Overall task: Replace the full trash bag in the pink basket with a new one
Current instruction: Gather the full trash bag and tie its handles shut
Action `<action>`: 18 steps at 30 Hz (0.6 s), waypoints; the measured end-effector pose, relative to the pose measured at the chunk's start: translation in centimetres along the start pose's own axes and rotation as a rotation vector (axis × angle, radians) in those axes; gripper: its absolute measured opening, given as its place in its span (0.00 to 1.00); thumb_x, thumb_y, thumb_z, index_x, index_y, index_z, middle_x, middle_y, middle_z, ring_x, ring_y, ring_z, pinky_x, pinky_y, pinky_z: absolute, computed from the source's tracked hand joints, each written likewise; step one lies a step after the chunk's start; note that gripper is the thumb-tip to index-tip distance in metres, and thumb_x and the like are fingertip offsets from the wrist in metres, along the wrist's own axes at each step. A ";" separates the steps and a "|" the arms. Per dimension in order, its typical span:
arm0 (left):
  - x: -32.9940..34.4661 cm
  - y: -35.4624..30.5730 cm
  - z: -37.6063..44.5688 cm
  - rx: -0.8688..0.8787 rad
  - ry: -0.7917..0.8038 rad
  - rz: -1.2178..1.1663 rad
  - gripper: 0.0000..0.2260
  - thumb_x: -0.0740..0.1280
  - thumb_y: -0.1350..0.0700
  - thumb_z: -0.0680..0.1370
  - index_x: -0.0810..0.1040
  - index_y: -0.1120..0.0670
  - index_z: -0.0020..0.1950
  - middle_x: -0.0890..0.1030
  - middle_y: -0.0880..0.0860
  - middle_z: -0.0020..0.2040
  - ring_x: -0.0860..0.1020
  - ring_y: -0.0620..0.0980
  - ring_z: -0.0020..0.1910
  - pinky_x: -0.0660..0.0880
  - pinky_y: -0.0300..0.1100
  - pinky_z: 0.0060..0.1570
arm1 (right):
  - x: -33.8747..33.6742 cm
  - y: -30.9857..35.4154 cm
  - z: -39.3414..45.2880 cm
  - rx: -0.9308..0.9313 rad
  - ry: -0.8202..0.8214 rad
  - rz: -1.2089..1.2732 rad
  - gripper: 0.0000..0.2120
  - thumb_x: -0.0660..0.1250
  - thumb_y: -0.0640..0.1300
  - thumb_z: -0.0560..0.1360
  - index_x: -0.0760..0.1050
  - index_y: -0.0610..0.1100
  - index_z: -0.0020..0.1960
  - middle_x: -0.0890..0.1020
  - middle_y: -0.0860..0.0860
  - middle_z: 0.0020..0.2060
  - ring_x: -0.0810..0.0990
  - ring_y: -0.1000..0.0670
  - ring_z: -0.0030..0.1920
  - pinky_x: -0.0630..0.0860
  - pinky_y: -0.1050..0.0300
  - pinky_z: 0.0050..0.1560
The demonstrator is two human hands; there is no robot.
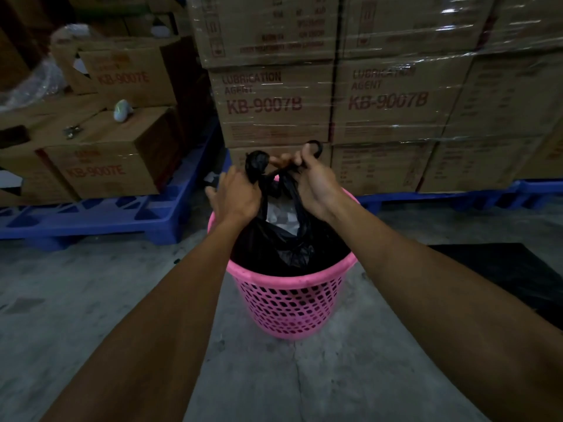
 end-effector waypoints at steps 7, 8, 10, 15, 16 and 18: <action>0.7 5.5 -0.5 0.053 0.149 0.618 0.13 0.56 0.55 0.79 0.79 0.50 0.55 0.81 0.54 0.57 0.72 0.58 0.61 0.58 0.58 0.65 | -4.2 -0.1 -0.5 0.011 -0.350 -0.254 0.20 0.53 0.52 0.83 0.64 0.46 0.34 0.67 0.51 0.25 0.65 0.54 0.22 0.65 0.61 0.24; 1.0 6.6 -0.5 0.032 0.170 0.650 0.14 0.56 0.57 0.78 0.80 0.51 0.56 0.81 0.54 0.57 0.72 0.58 0.62 0.56 0.59 0.67 | -5.1 0.1 -0.6 -0.008 -0.327 -0.578 0.20 0.54 0.52 0.82 0.66 0.45 0.34 0.69 0.50 0.27 0.68 0.52 0.26 0.67 0.58 0.25; 1.3 7.6 -0.4 0.018 0.192 0.661 0.15 0.56 0.58 0.78 0.80 0.52 0.57 0.80 0.54 0.58 0.71 0.58 0.64 0.54 0.60 0.69 | -6.4 0.8 -0.8 -0.089 -0.248 -1.251 0.21 0.55 0.52 0.82 0.73 0.42 0.36 0.76 0.42 0.32 0.75 0.45 0.34 0.74 0.47 0.36; 1.3 7.7 -0.5 -0.034 0.248 0.676 0.15 0.54 0.55 0.79 0.79 0.51 0.56 0.81 0.55 0.59 0.72 0.58 0.64 0.51 0.61 0.70 | -5.2 1.4 -1.9 -0.241 -0.051 -1.778 0.18 0.55 0.46 0.82 0.73 0.45 0.69 0.80 0.39 0.61 0.78 0.40 0.61 0.72 0.53 0.58; 1.4 7.8 -0.3 -0.071 0.259 0.639 0.14 0.55 0.54 0.80 0.79 0.52 0.56 0.81 0.56 0.59 0.73 0.58 0.64 0.52 0.60 0.70 | -5.1 1.1 -1.8 -0.206 -0.028 -1.805 0.19 0.54 0.47 0.82 0.71 0.45 0.70 0.79 0.39 0.62 0.78 0.40 0.62 0.71 0.53 0.59; 0.9 7.1 0.3 -0.175 0.250 0.375 0.18 0.58 0.47 0.79 0.78 0.56 0.59 0.80 0.61 0.61 0.76 0.61 0.62 0.61 0.57 0.68 | -4.8 0.9 -1.5 -0.131 -0.012 -1.800 0.19 0.53 0.50 0.83 0.74 0.46 0.67 0.81 0.38 0.58 0.79 0.40 0.58 0.72 0.53 0.55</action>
Point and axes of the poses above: each hand's wrist, its own z-axis towards the middle knuckle, its own x-axis out of the palm, y = z × x, the point moved 5 cm from there along z, towards the middle knuckle
